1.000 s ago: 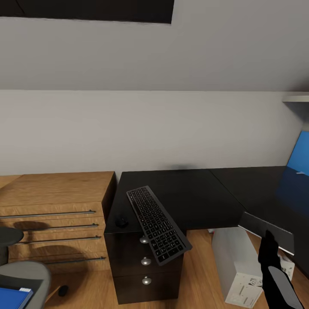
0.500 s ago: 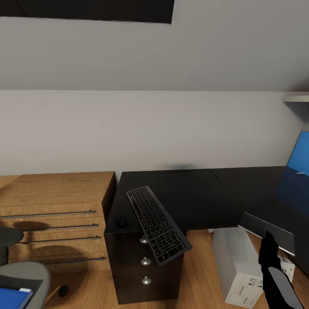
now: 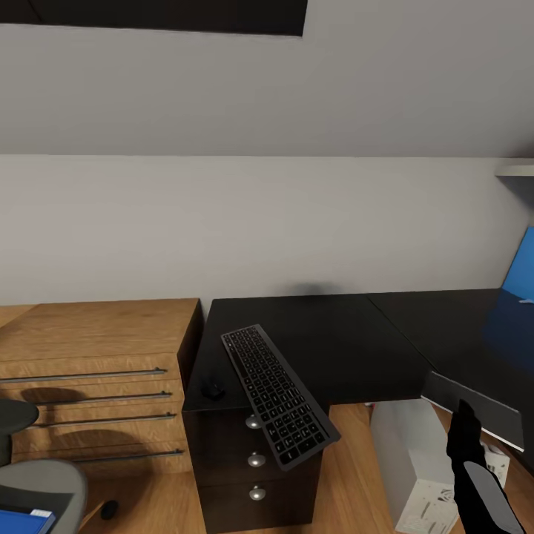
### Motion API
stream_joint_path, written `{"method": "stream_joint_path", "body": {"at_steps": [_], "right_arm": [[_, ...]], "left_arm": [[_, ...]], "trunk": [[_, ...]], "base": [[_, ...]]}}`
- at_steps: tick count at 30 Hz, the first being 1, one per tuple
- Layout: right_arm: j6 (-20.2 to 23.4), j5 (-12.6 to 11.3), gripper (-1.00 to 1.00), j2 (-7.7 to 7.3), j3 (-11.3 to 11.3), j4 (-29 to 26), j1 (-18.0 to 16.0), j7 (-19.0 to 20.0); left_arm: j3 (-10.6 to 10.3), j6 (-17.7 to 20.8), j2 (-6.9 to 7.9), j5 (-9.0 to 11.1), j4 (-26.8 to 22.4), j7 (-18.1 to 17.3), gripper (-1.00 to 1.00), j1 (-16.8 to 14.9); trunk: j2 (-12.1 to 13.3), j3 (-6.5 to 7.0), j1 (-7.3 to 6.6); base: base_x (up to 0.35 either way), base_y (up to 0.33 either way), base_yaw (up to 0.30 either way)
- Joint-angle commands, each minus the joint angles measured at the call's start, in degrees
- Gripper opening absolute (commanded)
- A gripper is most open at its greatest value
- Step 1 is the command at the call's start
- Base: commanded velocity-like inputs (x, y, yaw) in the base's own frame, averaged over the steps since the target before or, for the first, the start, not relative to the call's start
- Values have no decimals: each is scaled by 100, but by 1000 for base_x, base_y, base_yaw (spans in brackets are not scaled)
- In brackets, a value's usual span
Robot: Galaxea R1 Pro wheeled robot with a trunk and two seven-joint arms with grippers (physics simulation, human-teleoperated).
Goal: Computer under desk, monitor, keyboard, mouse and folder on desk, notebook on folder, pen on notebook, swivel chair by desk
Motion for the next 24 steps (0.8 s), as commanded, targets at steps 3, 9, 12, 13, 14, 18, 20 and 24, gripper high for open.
{"method": "stream_joint_path", "body": {"at_steps": [3,9,12,13,14,18,20,24], "right_arm": [[-24,-58,100,-2,8,-6,-2,-2],[-24,-58,100,-2,8,-6,-2,-3],[-24,-58,100,-2,9,-6,-2,-3],[-24,-59,100,-2,9,-6,-2,-3],[-24,-59,100,-2,9,-6,-2,-1],[-24,-57,100,0,9,-6,-2,3],[-24,-57,100,-1,9,-6,-2,5],[-24,-56,100,-1,8,-6,-2,6]], "left_arm": [[-28,-45,8,61,-10,26,100,-3],[-28,-45,4,62,-10,26,100,-3],[-28,-45,2,62,-10,26,100,-3],[-28,-48,1,62,-10,26,100,-3],[-28,-50,-1,60,-10,26,100,-3],[-28,-49,-7,58,-10,26,100,-3],[-28,-47,-11,60,-10,26,100,-3],[-28,-46,-16,61,7,26,100,-3]], "trunk": [[-3,-5,0],[-3,-5,0],[-3,-5,0],[-3,-5,0],[-3,-5,0],[-3,-5,0],[-3,-5,0],[-3,-5,0]], "base": [[3,2,0],[0,0,0],[16,0,0],[131,0,0],[193,0,0],[128,0,0],[49,0,0],[21,0,0]]}}
